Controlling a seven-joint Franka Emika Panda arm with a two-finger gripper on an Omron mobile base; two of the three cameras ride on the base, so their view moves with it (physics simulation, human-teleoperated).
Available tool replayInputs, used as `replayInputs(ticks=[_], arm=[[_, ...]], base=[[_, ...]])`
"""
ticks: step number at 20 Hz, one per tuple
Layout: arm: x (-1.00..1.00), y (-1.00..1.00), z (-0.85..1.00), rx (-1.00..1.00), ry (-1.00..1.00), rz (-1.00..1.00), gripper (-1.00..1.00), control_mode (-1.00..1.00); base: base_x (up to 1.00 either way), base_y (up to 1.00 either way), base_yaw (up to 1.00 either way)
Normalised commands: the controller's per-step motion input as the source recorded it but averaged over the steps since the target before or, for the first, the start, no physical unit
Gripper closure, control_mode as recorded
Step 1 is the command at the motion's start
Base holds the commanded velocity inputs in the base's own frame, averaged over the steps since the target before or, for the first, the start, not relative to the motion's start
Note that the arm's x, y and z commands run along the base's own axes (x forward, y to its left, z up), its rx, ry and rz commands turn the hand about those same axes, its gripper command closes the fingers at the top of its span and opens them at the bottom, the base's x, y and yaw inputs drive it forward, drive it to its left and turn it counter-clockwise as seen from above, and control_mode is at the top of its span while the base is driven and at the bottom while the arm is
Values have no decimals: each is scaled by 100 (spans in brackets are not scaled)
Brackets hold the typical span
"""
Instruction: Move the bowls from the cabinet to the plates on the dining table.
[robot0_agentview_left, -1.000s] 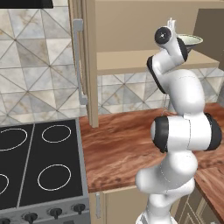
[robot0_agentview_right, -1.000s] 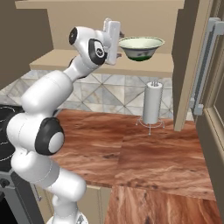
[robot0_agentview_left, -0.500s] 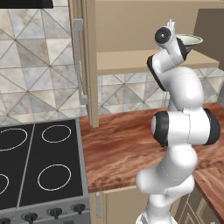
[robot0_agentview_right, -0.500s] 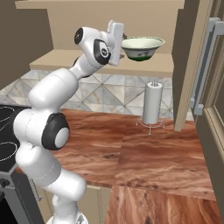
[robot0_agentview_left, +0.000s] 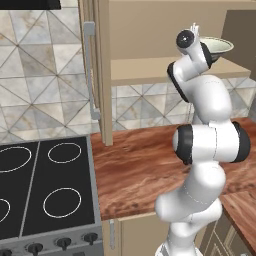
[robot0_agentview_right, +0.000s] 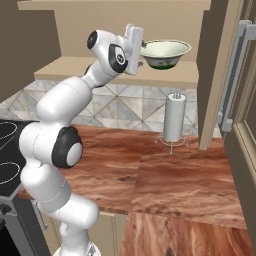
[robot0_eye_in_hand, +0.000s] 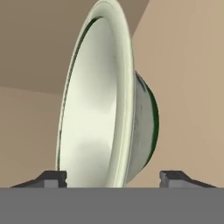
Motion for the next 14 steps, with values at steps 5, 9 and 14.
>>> replayInputs(ticks=[5,9,14], arm=[[11,-5,-16,2,2,-1,100,-100],[4,-7,-17,2,5,0,100,-100],[-3,-2,-18,1,10,0,100,-100]], base=[[0,0,0],[0,0,0],[0,0,0]])
